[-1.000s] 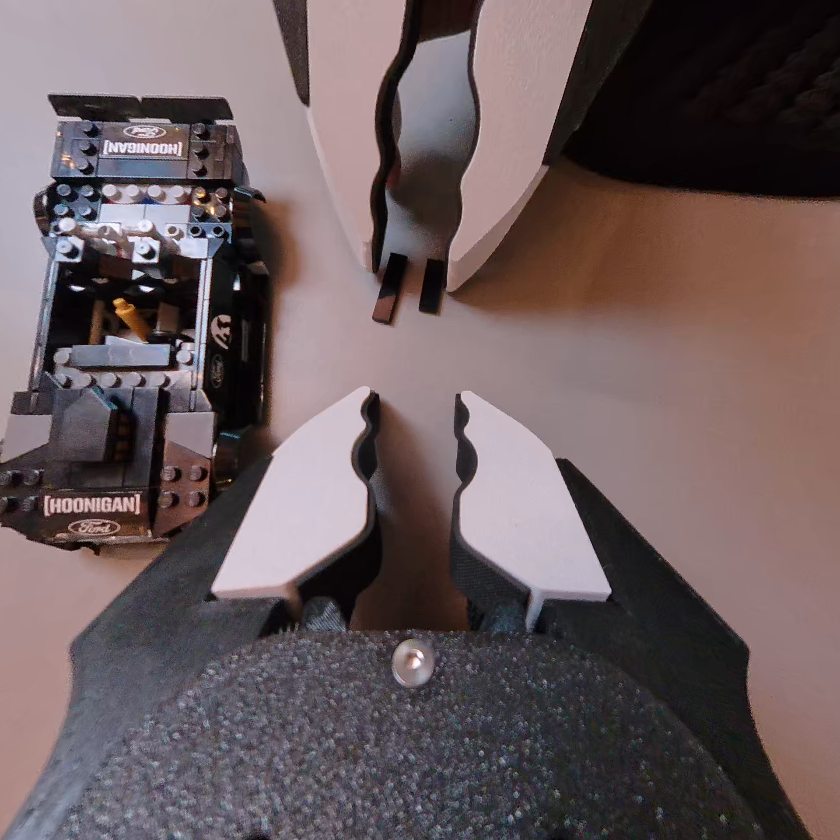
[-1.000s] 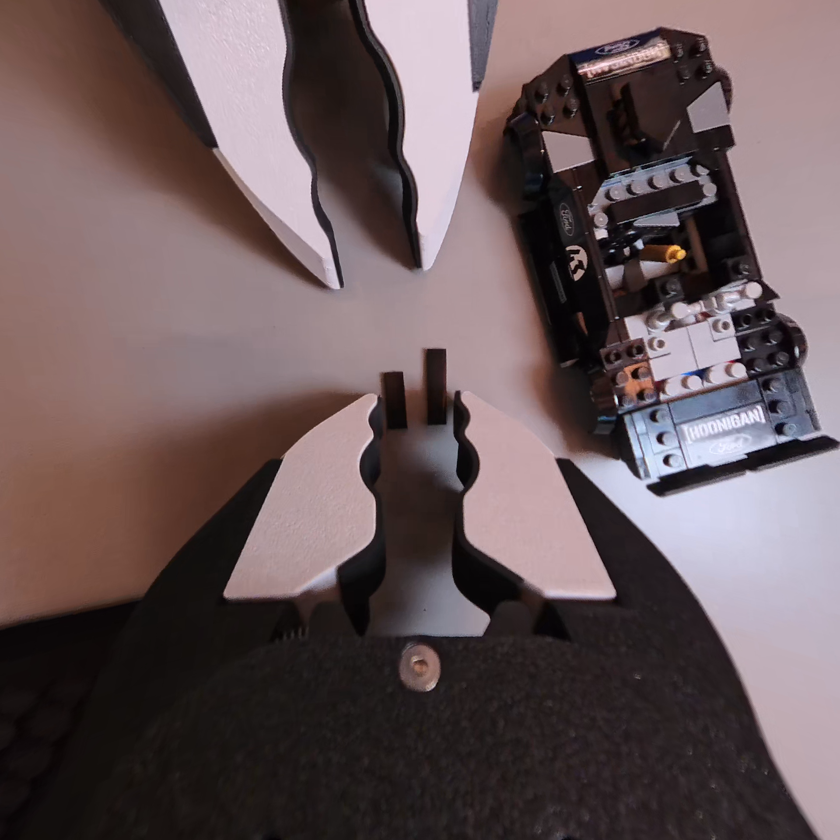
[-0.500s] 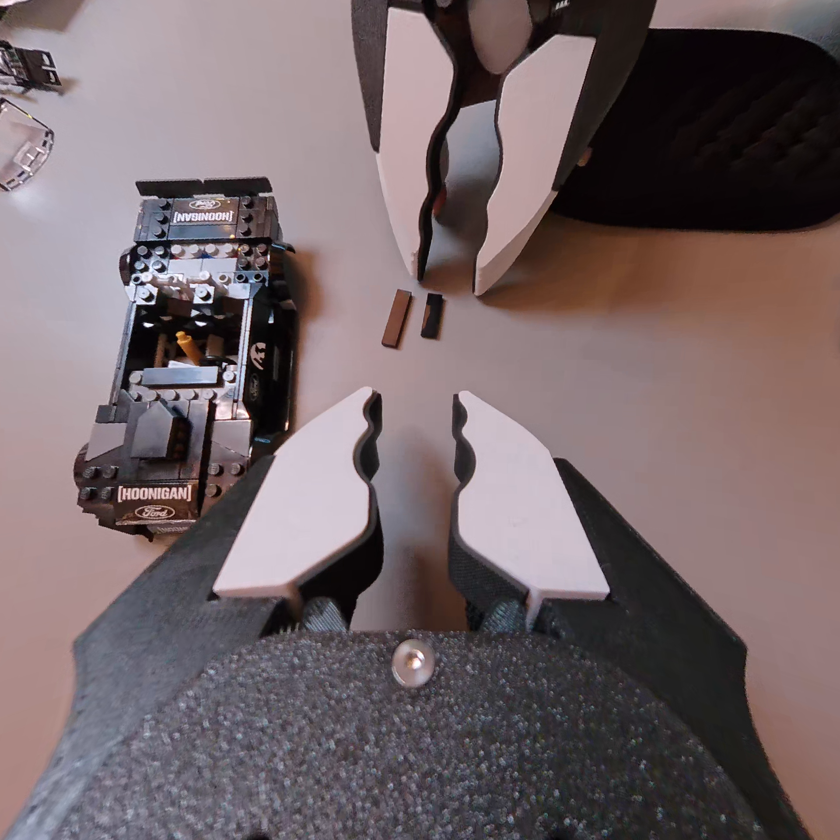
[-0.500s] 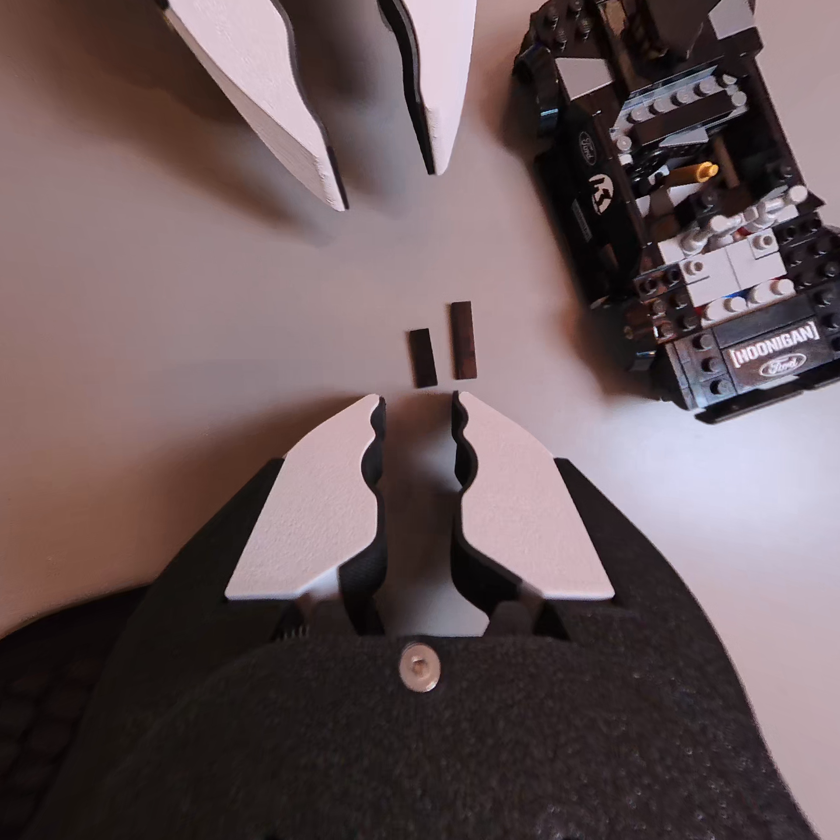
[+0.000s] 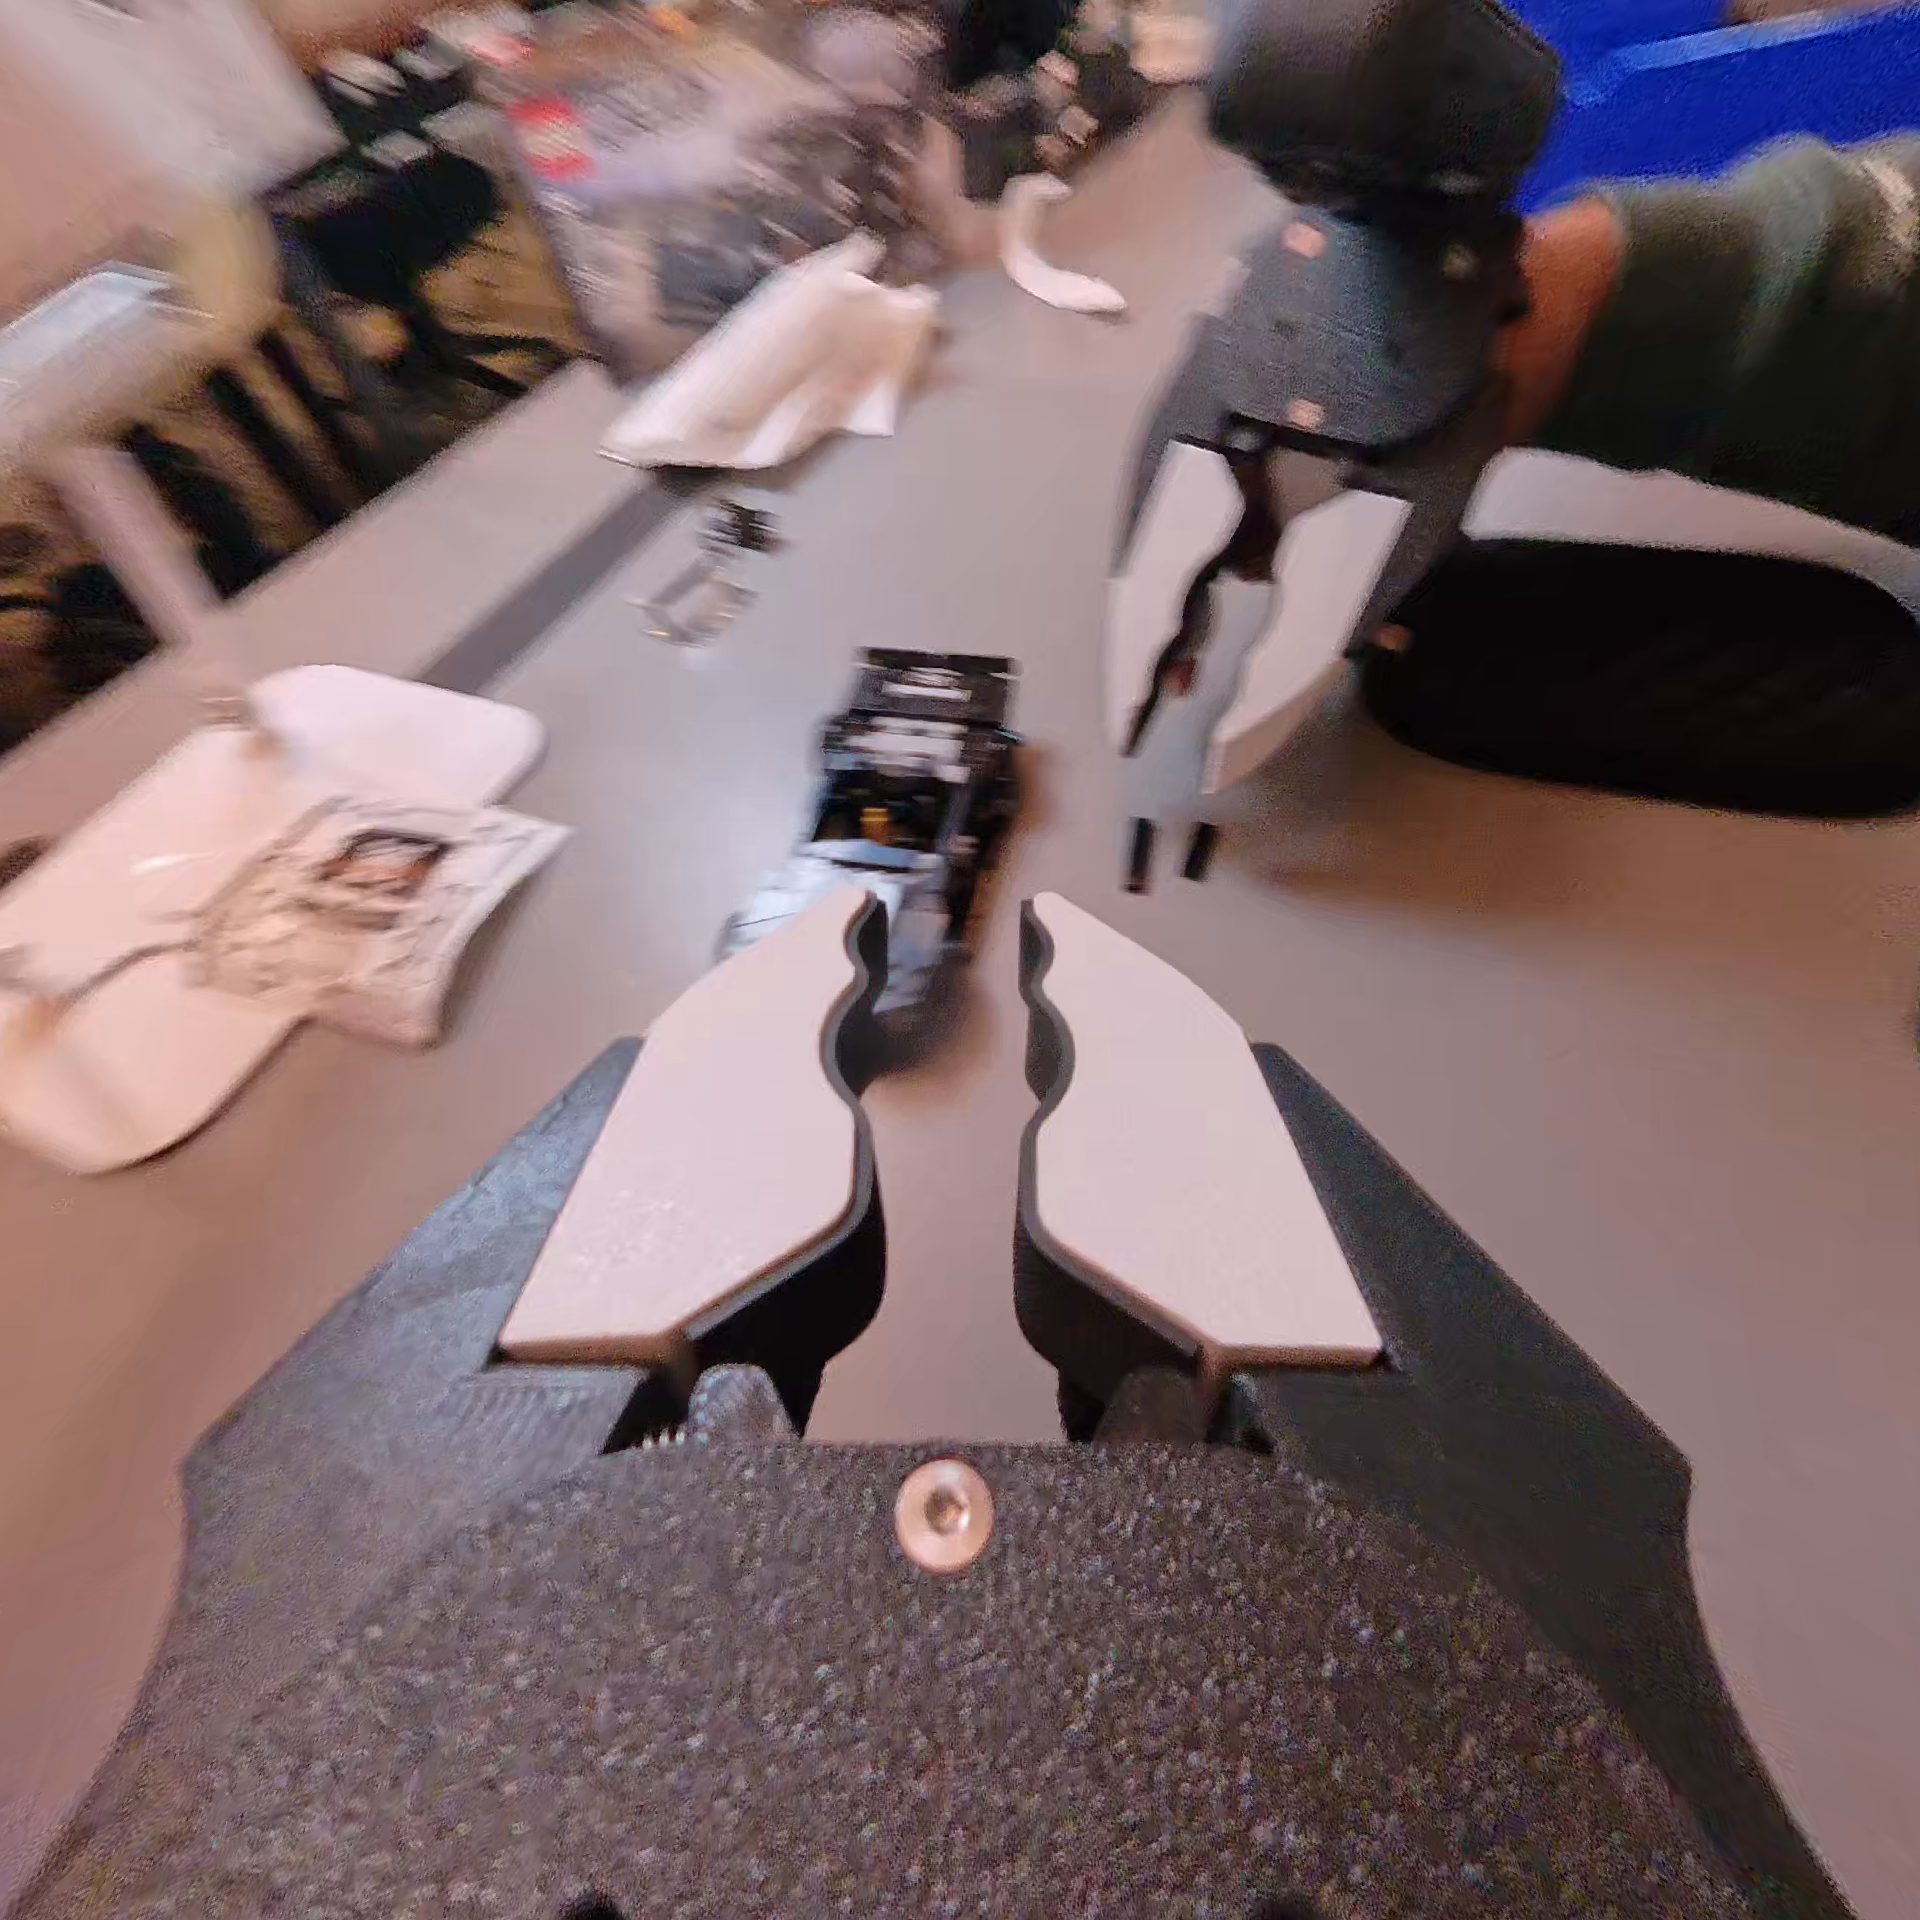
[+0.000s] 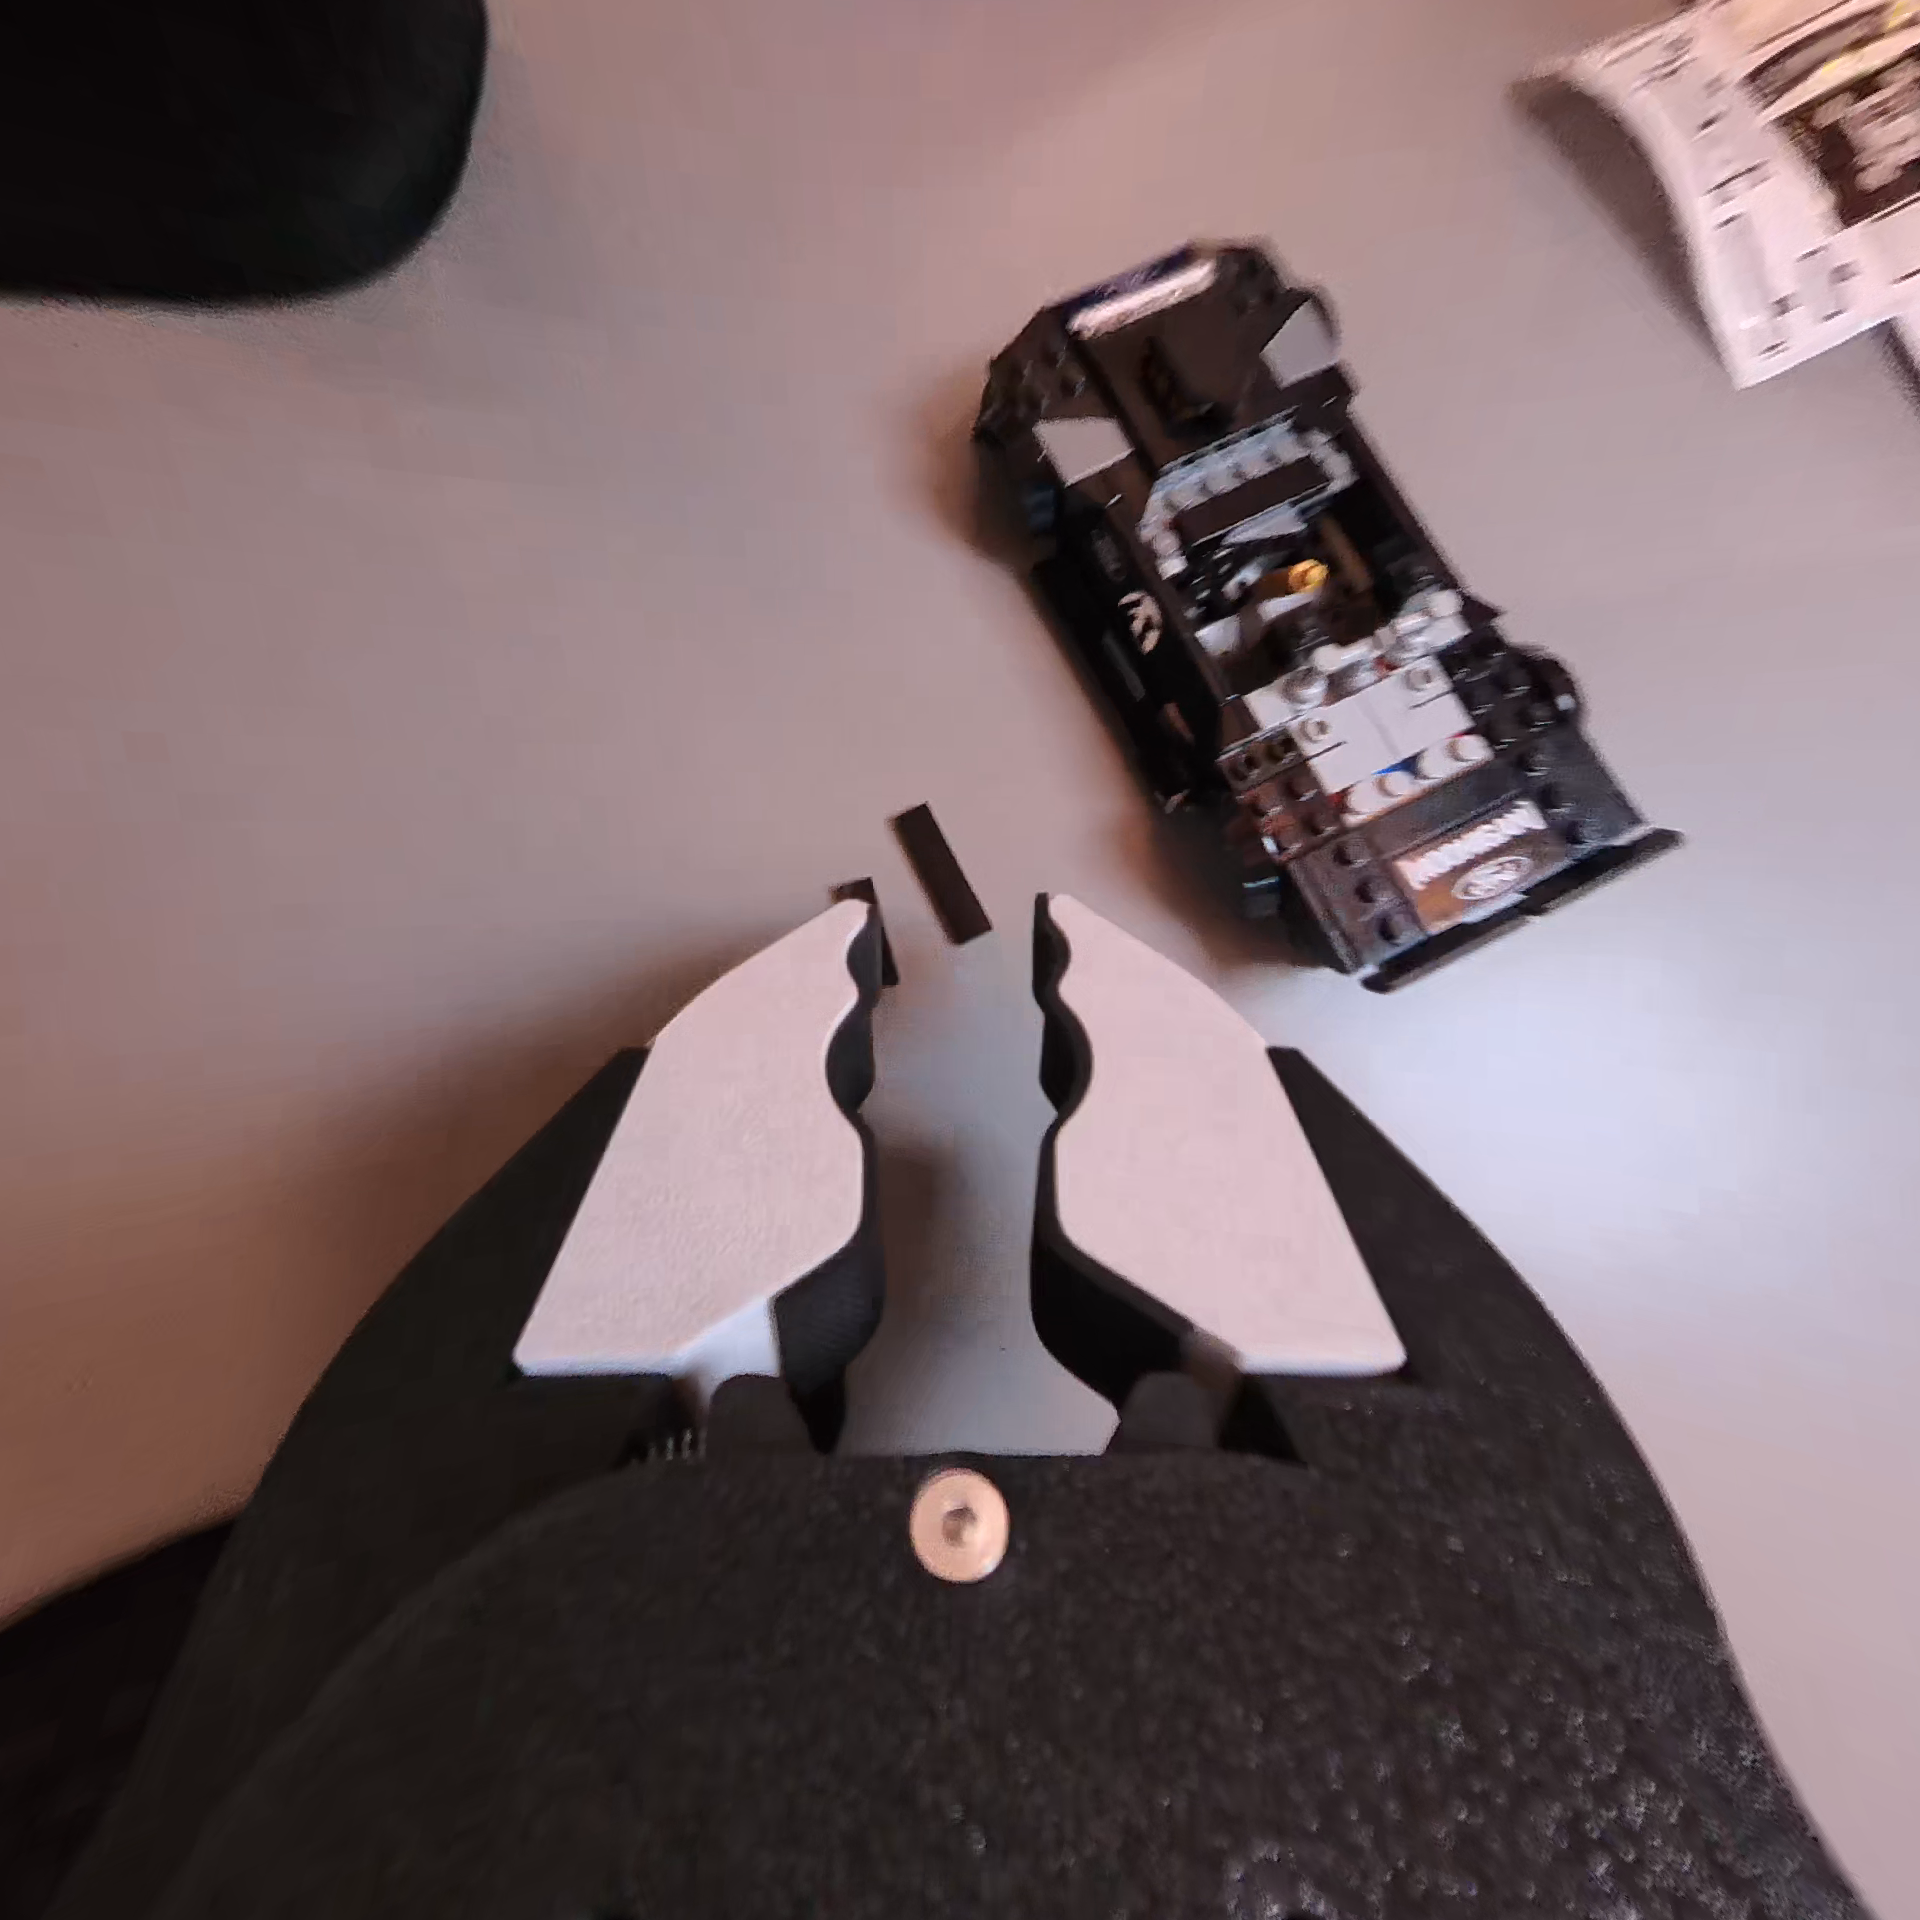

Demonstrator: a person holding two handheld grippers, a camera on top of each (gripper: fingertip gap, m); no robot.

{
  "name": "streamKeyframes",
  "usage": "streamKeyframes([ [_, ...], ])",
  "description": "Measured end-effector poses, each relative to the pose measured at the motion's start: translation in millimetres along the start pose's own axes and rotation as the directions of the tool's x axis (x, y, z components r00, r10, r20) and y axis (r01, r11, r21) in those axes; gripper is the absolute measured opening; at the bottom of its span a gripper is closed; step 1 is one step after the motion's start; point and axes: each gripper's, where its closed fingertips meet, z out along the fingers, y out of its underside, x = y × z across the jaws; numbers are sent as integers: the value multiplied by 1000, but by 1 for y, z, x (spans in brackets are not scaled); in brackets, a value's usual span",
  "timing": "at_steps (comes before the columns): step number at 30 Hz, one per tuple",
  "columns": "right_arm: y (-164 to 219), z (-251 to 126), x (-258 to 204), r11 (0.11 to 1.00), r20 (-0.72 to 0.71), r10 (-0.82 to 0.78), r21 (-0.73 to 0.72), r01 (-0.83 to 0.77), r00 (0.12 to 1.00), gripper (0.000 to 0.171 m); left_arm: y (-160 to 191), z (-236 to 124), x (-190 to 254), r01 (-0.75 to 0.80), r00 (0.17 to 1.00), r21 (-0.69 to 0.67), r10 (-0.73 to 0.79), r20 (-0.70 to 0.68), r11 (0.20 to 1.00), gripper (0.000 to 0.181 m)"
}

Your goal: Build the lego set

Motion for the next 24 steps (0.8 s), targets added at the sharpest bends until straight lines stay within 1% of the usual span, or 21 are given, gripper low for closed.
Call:
streamKeyframes([
  [2, -7, -9, 5, 996, -37, 32, 87, -29, 999, 28, -5, -39, -33, 41, 989, 66, -50, 141, 997, 22],
  [4, -10, -18, 11, 985, -69, 73, 161, -61, 995, 28, -3, -85, -67, 105, 950, 138, -140, 279, 985, 17],
  [5, -11, -21, 14, 978, -85, 94, 193, -76, 992, 28, 4, -108, -84, 138, 920, 152, -183, 347, 979, 16],
  [7, -11, -26, 19, 963, -107, 131, 249, -101, 986, 27, 32, -151, -119, 199, 829, 136, -241, 504, 971, 15],
  [10, -11, -30, 25, 945, -125, 173, 300, -129, 977, 27, 69, -199, -150, 287, 727, 96, -281, 626, 953, 18],
  [13, -12, -30, 26, 935, -140, 184, 329, -130, 973, 26, 94, -224, -166, 337, 681, 26, -263, 683, 941, 19],
  [16, -14, -34, 29, 924, -166, 190, 364, -119, 968, 26, 110, -237, -176, 363, 675, -63, -215, 706, 930, 21],
  [19, -16, -42, 32, 905, -196, 205, 410, -110, 959, 27, 126, -247, -188, 380, 690, -186, -144, 709, 906, 24],
  [24, -15, -56, 40, 867, -243, 251, 488, -106, 937, 27, 146, -259, -207, 373, 756, -372, -47, 653, 850, 26],
])
